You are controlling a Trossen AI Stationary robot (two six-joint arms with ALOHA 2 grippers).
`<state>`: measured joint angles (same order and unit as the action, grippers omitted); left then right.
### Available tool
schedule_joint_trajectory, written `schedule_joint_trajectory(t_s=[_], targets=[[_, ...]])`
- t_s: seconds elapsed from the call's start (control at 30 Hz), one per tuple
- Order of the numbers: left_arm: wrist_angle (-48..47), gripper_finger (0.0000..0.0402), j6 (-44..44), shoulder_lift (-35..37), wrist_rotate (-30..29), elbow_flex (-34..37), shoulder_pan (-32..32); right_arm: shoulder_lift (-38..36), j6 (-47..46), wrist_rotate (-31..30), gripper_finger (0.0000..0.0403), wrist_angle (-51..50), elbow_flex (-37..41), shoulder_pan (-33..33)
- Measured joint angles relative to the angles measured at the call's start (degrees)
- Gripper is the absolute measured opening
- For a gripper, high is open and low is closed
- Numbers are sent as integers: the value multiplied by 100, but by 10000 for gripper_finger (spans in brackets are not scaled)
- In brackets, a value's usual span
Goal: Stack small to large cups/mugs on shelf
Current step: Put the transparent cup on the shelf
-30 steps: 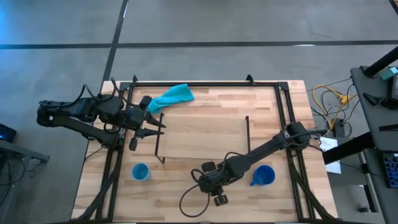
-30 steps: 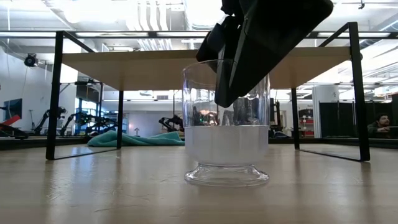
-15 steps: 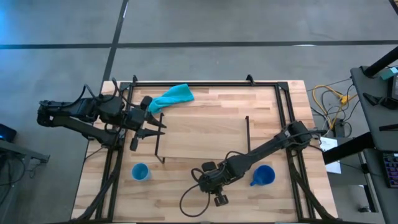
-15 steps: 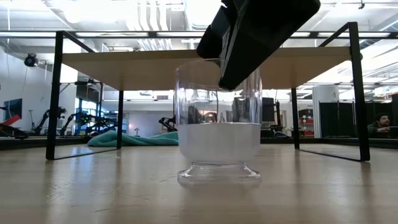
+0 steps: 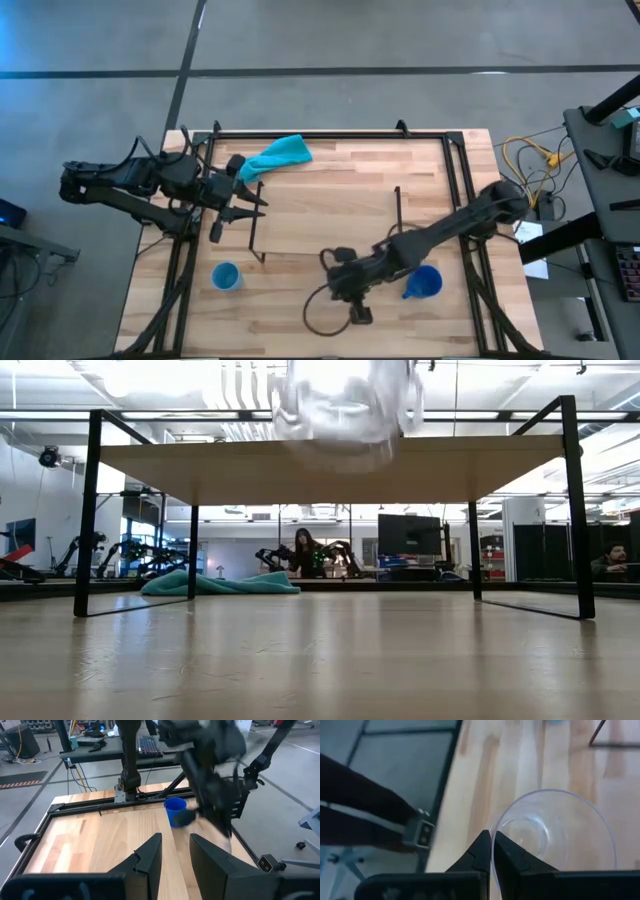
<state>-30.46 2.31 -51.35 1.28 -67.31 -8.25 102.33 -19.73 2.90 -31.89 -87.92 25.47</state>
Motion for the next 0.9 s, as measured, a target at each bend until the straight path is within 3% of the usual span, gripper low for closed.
schedule_joint_trajectory(t_s=[0.17,0.4,0.5,0.67,0.9], targets=[[-2,86,0,-30,-1,3,-1,-707,2,-219,9,-170,0,0],[0,86,4,-42,-4,-12,-1,-1568,-19,-1879,9,-1413,0,-3],[2,86,4,-48,-4,-11,0,-1751,-276,-2232,9,-2174,0,-31],[8,86,9,-48,-4,-15,-1,-1785,-986,-1998,9,-3173,2,-207],[2,86,13,-44,-43,-15,0,-1601,-631,-1640,9,-3266,4,-407]])
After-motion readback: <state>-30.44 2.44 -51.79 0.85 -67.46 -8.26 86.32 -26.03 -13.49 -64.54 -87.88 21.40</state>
